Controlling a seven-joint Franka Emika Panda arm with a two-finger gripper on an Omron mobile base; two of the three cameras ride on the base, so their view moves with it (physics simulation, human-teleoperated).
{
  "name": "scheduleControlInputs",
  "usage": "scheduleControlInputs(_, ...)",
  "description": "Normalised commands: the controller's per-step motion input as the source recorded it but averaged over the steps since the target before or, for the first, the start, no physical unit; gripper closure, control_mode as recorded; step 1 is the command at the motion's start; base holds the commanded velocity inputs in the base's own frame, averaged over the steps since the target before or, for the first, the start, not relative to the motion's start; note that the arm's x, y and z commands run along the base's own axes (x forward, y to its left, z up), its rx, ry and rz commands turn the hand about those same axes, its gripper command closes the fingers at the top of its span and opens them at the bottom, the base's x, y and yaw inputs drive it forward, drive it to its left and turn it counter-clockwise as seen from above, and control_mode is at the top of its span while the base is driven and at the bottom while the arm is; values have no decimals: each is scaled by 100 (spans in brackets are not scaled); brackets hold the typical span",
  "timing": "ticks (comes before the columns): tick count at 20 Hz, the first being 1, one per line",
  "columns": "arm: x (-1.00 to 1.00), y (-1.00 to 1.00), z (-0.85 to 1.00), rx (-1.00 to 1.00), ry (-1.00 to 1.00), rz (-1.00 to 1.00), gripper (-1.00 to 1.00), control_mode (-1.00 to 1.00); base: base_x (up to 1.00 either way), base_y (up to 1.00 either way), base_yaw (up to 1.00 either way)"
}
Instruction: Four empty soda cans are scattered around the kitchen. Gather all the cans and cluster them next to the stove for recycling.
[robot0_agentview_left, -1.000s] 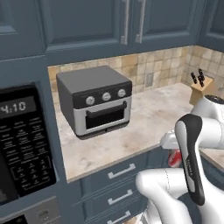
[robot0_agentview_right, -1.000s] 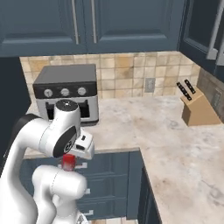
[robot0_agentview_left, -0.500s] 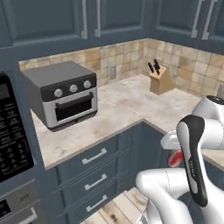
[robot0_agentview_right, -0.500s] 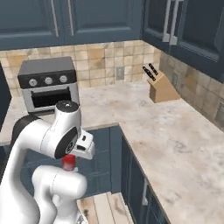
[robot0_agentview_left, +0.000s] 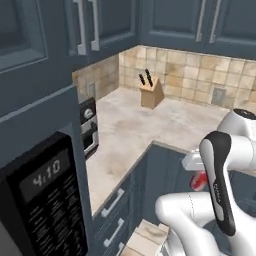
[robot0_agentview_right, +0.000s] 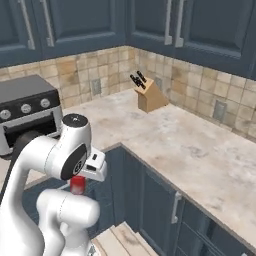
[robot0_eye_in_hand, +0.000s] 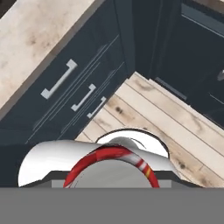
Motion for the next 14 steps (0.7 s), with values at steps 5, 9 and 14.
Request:
scheduleControlInputs(5,0,0,0,0,0,0,100,100,15,3,-74)
scheduleControlInputs(9,0,0,0,0,0,0,100,100,-8,-30,-63)
scheduleControlInputs(14,0,0,0,0,0,0,100,100,-19,-50,-52)
